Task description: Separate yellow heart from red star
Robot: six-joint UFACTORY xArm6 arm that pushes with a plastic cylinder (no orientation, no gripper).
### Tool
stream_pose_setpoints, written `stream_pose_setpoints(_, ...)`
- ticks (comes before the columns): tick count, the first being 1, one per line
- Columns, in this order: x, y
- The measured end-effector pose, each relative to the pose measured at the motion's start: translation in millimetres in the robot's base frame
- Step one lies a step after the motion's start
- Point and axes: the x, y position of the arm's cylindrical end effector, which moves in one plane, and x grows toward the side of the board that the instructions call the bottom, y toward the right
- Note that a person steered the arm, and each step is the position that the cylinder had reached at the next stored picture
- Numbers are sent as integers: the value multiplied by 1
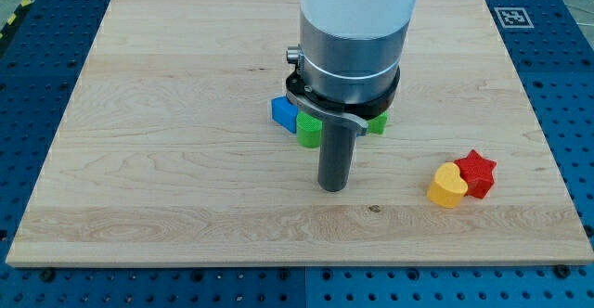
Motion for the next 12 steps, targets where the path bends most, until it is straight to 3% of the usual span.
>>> stream_pose_setpoints(4, 48, 77)
stream_pose_setpoints(6, 54, 180)
stream_pose_setpoints(12, 36, 177)
